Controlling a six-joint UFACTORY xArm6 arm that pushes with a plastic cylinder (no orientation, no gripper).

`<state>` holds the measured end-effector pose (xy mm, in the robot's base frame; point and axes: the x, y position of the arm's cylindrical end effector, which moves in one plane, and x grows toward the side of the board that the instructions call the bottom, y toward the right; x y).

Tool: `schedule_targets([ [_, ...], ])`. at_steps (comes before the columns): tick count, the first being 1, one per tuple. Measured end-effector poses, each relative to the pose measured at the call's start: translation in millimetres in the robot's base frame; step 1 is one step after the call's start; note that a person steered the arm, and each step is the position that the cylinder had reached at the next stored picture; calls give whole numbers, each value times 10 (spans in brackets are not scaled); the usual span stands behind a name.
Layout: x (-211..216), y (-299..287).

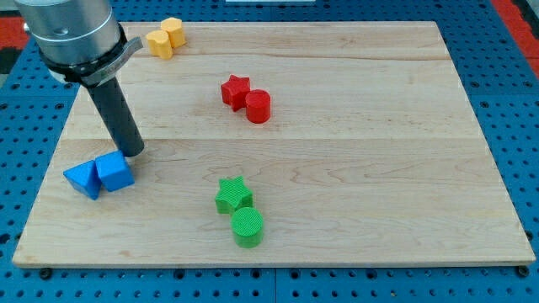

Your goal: Separate the blue blocks from each other

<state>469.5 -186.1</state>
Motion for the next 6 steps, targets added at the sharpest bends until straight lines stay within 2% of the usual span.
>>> schedule_targets([
  [1,7,-34],
  [2,-221,-296],
  [3,-226,-1005],
  [5,218,-1188],
  [6,795,-1144],
])
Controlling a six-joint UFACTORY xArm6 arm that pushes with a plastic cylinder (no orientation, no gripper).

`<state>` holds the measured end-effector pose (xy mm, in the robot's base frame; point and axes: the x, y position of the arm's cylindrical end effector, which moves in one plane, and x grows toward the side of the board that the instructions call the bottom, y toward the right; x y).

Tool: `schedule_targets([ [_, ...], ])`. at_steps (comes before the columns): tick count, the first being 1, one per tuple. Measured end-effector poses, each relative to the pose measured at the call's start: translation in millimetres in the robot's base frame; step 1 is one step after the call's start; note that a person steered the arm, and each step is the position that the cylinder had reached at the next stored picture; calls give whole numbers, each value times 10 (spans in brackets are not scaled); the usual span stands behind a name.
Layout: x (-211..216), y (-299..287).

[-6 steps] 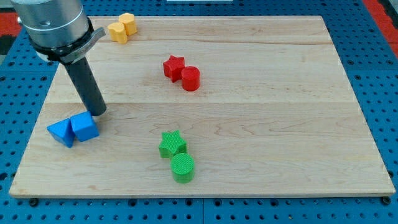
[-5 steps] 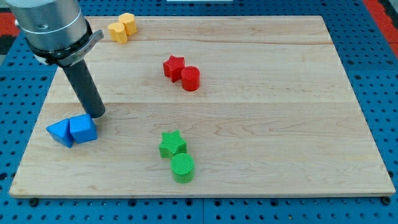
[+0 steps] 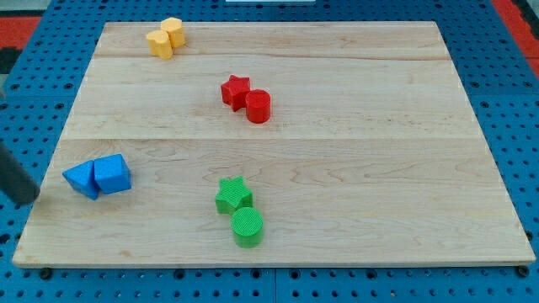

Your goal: Separate the blue blocks from each other

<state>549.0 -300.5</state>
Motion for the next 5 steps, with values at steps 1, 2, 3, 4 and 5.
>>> schedule_targets([
  [1,-228,64],
  [2,-382,459],
  [3,-382,935],
  [4,-382,1364],
  [5,-226,1481],
])
